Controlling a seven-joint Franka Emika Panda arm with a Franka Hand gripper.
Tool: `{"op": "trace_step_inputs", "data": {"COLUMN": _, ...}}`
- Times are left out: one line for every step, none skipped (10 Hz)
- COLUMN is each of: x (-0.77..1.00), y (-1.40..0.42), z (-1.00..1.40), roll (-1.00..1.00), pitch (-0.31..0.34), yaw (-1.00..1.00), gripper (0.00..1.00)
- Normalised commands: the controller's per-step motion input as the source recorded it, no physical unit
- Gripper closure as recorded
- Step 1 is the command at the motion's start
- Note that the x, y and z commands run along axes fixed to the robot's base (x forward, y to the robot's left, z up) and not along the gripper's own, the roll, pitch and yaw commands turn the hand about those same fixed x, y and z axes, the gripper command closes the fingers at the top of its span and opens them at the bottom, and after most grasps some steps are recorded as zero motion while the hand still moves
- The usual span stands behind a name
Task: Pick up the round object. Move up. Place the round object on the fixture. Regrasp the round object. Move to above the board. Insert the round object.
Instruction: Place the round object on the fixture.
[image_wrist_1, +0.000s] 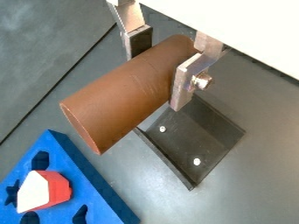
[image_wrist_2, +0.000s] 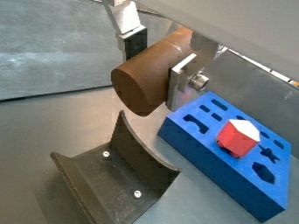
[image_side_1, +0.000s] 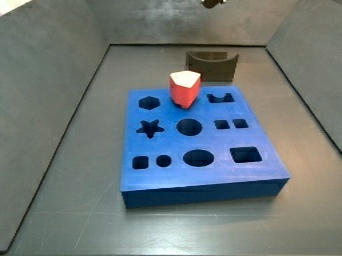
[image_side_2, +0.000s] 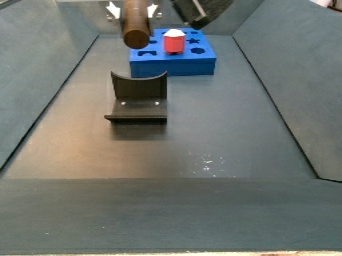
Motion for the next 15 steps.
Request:
{"op": "trace_step_inputs", "data": {"x": 0.12, "y": 0.08, "z": -1.00, "roll": -1.00, "pitch": 0.030, "yaw": -0.18, "gripper": 1.00}}
{"op": "trace_step_inputs", "data": {"x": 0.12, "y": 0.08, "z": -1.00, "roll": -1.00, "pitch": 0.012, "yaw": -0.18, "gripper": 1.00}}
{"op": "trace_step_inputs", "data": {"x": 0.13, "y": 0.09, "z": -1.00, "roll": -1.00, "pitch": 0.019, "yaw": -0.18, "gripper": 1.00}}
{"op": "trace_step_inputs", "data": {"x": 0.13, "y": 0.08, "z": -1.00, "roll": -1.00, "pitch": 0.035, "yaw": -0.17, "gripper": 1.00}}
{"op": "trace_step_inputs", "data": {"x": 0.14, "y": 0.09, "z": -1.00, "roll": -1.00, "pitch": 0.045, "yaw": -0.17, "gripper": 1.00}}
{"op": "trace_step_inputs", "data": {"x": 0.15, "y": 0.10, "z": -1.00, "roll": -1.00, "pitch": 0.052, "yaw": -0.18, "gripper": 1.00}}
{"op": "trace_step_inputs", "data": {"x": 0.17, "y": 0.11, "z": -1.00, "roll": -1.00, "pitch": 0.056, "yaw": -0.18, "gripper": 1.00}}
{"op": "trace_step_inputs", "data": {"x": 0.18, "y": 0.12, "z": -1.00, "roll": -1.00, "pitch": 0.060, "yaw": -0.19, "gripper": 1.00}}
{"op": "trace_step_inputs", "data": {"x": 0.19, "y": 0.12, "z": -0.97, "roll": -1.00, "pitch": 0.062, "yaw": -0.19, "gripper": 1.00}}
{"op": "trace_step_inputs", "data": {"x": 0.17, "y": 0.11, "z": -0.85, "roll": -1.00, "pitch": 0.063, "yaw": -0.20, "gripper": 1.00}}
{"op": "trace_step_inputs", "data": {"x": 0.13, "y": 0.09, "z": -0.60, "roll": -0.94, "pitch": 0.055, "yaw": -0.15, "gripper": 1.00}}
{"op": "trace_step_inputs", "data": {"x": 0.11, "y": 0.07, "z": -0.42, "roll": -0.76, "pitch": 0.034, "yaw": -0.14, "gripper": 1.00}}
{"op": "trace_step_inputs", "data": {"x": 0.09, "y": 0.06, "z": -0.19, "roll": -0.53, "pitch": 0.015, "yaw": -0.12, "gripper": 1.00}}
{"op": "trace_step_inputs", "data": {"x": 0.07, "y": 0.07, "z": -0.06, "roll": -0.36, "pitch": 0.017, "yaw": -0.11, "gripper": 1.00}}
{"op": "trace_step_inputs", "data": {"x": 0.00, "y": 0.00, "z": 0.00, "roll": 0.00, "pitch": 0.000, "yaw": 0.00, "gripper": 0.00}}
